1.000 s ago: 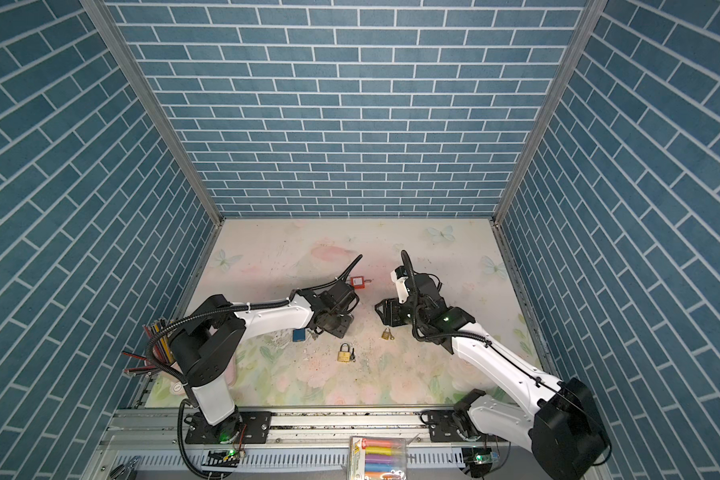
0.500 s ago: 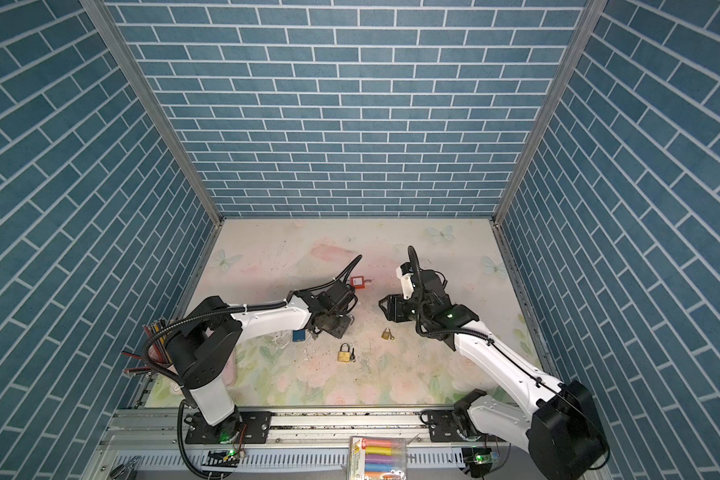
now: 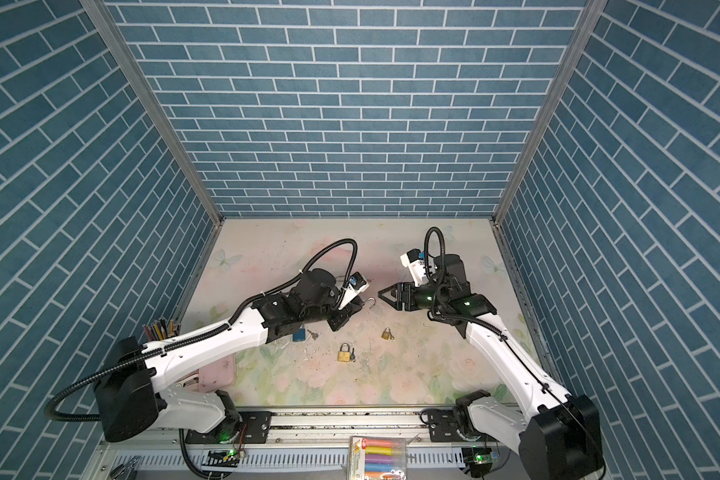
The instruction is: Lock with the key
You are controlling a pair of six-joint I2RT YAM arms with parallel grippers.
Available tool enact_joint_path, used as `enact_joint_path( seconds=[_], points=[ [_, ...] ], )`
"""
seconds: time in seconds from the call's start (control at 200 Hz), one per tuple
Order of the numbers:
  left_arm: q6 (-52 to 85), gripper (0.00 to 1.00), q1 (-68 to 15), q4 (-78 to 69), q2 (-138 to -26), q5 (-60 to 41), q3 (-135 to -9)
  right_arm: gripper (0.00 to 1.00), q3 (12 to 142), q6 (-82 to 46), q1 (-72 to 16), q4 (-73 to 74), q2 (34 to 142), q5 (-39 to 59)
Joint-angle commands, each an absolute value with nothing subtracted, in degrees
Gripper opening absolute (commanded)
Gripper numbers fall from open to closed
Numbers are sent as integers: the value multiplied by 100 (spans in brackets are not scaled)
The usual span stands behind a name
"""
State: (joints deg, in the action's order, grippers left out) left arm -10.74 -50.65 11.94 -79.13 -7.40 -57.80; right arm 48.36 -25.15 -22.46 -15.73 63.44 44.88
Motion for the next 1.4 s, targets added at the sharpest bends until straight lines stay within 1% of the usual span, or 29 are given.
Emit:
enact_joint_path(
  seconds=[0.0,0.105,0.245,0.495,0.675,0.86,1.075,1.17,1.235,1.33,1.395],
  points=[
    [-1906,6,-5089,1294,-7803,-1187,-5844,62,5008,-2170,-2333,-1729,6420,5472],
    [-2294,6,-5098,1362,-7695,-1447,-5840,62,5087,-1952,-2529,-2002,6580,5573],
    [-2642,6,-5115,1327,-7518,-1728,-5769,59,5127,-1732,-2856,-2258,6799,5387],
    [-2737,4,-5159,1462,-7512,-1836,-5879,44,5062,-2042,-3085,-1833,7064,5306],
    [-2804,4,-5233,1573,-7550,-1521,-5872,34,5105,-2230,-3120,-1633,7152,5287],
    [-2717,4,-5256,1462,-7506,-1357,-5831,18,5072,-2335,-3205,-1546,7239,5291],
    [-2738,4,-5275,1410,-7523,-1370,-5836,15,5009,-2500,-3300,-1321,7304,5337],
    [-2729,5,-5305,1388,-7541,-1379,-5837,10,5001,-2538,-3322,-1249,7359,5394],
    [-2716,7,-5337,1371,-7550,-1366,-5836,7,5034,-2540,-3322,-1281,7425,5472],
    [-2685,13,-5355,1355,-7554,-1339,-5836,0,5035,-2538,-3331,-1294,7492,5491],
    [-2651,29,-5360,1354,-7556,-1273,-5836,0,5027,-2534,-3331,-1288,7489,5468]
  ],
)
